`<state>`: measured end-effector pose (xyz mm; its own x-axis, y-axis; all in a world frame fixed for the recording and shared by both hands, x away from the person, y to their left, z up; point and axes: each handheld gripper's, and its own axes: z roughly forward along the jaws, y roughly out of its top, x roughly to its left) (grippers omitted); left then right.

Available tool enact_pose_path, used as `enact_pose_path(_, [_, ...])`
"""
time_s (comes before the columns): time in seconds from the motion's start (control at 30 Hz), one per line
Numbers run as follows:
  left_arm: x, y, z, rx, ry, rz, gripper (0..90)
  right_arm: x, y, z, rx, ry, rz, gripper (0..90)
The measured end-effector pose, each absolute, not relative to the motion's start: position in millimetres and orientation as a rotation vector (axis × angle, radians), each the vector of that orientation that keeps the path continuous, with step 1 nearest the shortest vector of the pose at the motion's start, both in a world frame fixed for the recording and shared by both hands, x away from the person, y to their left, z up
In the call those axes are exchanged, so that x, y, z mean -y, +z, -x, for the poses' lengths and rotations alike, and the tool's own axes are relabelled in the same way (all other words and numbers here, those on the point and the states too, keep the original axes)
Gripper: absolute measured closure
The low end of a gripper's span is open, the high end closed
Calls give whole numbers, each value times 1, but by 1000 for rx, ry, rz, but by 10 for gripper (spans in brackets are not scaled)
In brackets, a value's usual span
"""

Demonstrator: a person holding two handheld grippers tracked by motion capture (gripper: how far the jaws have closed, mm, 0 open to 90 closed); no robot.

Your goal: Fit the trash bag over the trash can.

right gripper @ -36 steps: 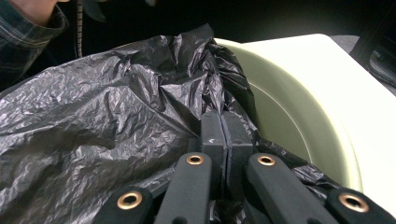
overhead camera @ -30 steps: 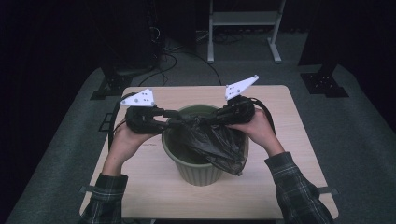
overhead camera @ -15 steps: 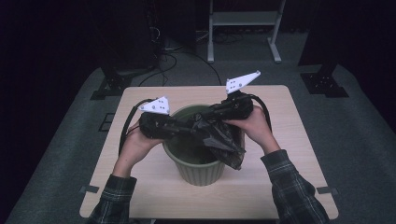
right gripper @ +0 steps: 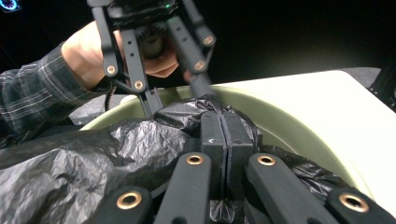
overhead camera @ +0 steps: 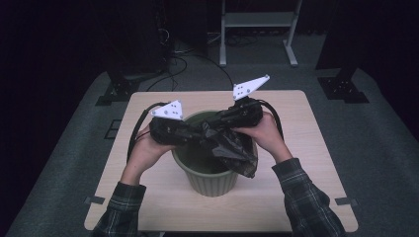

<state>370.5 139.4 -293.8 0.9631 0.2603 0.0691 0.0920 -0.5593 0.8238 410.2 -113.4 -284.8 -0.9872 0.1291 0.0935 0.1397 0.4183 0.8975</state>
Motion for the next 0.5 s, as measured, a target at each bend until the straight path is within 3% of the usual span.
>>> enact_pose_path(0.07, [-140, -294, -371, -279, 229, -2163, 852, 117, -285, -409, 2656, -1681, 291, 757])
enact_pose_path(0.13, [-142, -294, -371, -306, 245, -2154, 871, 125, -285, -408, 2656, -1714, 331, 690])
enact_pose_path(0.5, [-156, -295, -370, -372, 286, -2151, 874, 195, -289, -394, 2666, -1783, 483, 652])
